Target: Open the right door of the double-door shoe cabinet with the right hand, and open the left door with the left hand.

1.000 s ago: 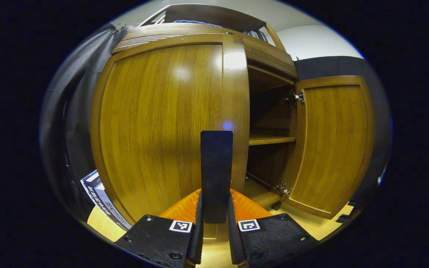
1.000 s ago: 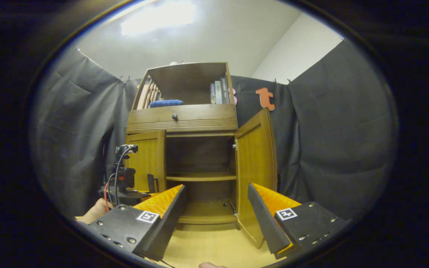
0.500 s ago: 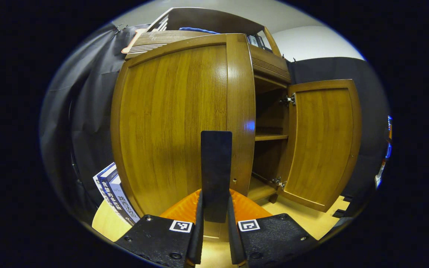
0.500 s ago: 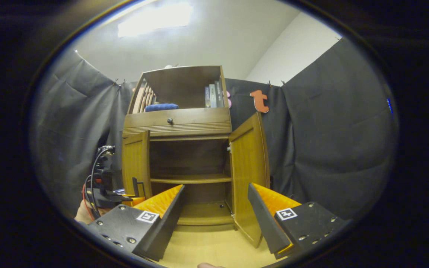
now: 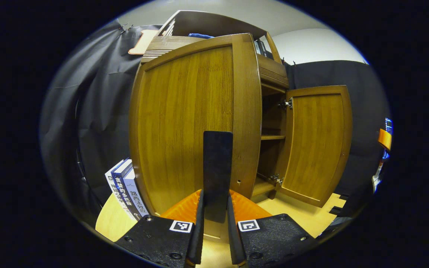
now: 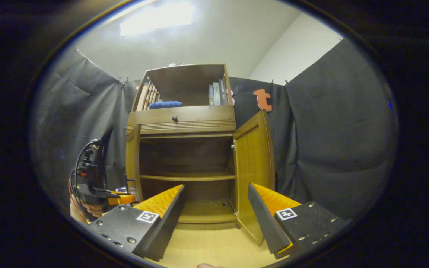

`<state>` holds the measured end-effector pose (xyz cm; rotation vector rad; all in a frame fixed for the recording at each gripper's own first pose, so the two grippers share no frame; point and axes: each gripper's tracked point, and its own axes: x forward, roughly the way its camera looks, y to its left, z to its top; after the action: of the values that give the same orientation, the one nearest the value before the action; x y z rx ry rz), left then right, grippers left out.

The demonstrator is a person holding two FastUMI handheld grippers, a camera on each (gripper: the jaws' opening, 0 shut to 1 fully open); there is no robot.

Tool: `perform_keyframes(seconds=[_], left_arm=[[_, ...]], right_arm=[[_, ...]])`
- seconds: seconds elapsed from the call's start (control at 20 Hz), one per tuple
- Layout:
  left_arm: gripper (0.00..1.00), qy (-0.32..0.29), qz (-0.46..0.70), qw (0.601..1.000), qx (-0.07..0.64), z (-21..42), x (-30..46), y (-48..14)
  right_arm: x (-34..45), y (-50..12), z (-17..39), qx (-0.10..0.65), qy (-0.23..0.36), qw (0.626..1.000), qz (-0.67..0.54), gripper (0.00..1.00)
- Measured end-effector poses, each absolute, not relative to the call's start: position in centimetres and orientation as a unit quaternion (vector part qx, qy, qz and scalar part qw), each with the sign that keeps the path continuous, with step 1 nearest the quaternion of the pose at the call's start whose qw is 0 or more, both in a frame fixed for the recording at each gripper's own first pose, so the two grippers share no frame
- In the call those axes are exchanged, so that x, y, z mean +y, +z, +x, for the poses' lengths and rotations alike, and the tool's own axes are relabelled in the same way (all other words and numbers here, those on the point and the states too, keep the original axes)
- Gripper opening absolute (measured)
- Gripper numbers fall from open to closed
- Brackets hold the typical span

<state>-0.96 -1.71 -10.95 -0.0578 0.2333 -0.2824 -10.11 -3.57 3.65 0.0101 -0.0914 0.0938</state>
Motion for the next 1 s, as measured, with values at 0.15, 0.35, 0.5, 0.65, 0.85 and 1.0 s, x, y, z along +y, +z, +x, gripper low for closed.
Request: perform_keyframes(seconds=[0.15,0.35,0.5,0.65,0.85,1.0], left_arm=[[0.3,-0.133,-0.025,0.985,0.109,-2.1,-0.3,-10.7],[0.3,-0.128,-0.024,0.986,0.105,-3.0,1.1,-10.6],[0.3,-0.126,-0.02,0.986,0.102,-3.4,1.8,-10.6],[0.3,-0.123,-0.015,0.987,0.101,-3.7,2.4,-10.5],[0.29,-0.113,-0.01,0.988,0.1,-4.4,3.4,-10.3],[0.27,-0.113,-0.017,0.988,0.103,-4.5,3.9,-10.4]], right_arm=[[-2.9,3.2,-9.9,-0.039,0.052,0.998,0.006,0.99],[-2.5,2.6,-9.6,-0.034,0.053,0.998,0.009,0.98],[-2.1,1.9,-9.1,-0.027,0.055,0.998,0.014,0.98],[-1.8,1.1,-8.7,-0.018,0.058,0.998,0.016,0.98],[-1.7,0.1,-8.2,-0.008,0.058,0.998,0.02,0.98],[-1.5,-0.3,-8.2,-0.005,0.06,0.998,0.028,0.98]])
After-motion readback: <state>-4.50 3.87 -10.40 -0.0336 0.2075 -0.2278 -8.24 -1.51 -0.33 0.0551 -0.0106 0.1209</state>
